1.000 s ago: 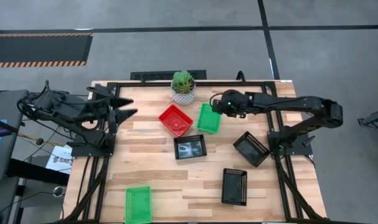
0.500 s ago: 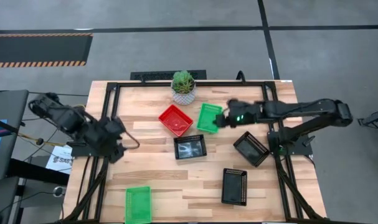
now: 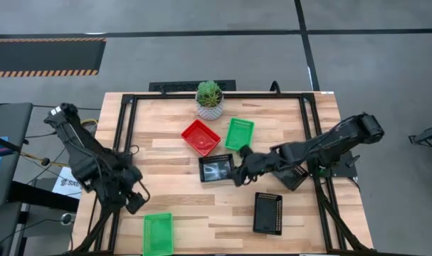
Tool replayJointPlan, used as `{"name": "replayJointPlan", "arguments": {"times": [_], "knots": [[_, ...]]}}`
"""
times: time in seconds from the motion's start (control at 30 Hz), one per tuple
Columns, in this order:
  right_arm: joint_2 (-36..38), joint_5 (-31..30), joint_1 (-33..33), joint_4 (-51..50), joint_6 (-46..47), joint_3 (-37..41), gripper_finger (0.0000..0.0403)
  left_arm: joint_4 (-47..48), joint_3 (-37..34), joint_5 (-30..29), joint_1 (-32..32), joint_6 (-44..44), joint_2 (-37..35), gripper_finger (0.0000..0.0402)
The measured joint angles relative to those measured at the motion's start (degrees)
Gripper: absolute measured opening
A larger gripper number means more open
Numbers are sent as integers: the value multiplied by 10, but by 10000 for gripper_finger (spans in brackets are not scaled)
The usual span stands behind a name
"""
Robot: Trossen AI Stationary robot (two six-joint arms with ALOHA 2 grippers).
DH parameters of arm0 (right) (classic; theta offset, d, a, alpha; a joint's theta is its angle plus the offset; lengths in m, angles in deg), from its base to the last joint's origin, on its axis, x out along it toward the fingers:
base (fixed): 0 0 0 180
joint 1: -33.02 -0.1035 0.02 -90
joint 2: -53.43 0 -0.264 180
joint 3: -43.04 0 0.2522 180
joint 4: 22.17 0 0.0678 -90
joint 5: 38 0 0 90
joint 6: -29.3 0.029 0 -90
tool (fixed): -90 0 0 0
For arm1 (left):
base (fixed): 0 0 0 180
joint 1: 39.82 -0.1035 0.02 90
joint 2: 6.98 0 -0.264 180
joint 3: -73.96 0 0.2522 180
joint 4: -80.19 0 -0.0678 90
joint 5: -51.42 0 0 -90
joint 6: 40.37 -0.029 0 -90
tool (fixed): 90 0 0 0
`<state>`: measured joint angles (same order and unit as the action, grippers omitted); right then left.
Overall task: Stack baskets by color
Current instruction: Stack the bottom green bin on the top green bin
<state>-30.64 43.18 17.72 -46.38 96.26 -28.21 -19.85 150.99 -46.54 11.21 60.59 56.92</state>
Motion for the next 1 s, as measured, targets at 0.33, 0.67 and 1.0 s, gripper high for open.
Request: {"name": "replayJointPlan", "arguments": {"times": [0.33, 0.67, 1.0], "knots": [[-88, -1, -62, 152, 61, -1, 223, -96, -79, 13, 108, 228, 29, 254], [-130, -9, -91, 197, 106, -6, 223, -156, -80, -6, 141, 302, 148, 254], [-124, -19, -91, 196, 106, -32, 223, -251, -80, -17, 141, 302, 254, 253]]}}
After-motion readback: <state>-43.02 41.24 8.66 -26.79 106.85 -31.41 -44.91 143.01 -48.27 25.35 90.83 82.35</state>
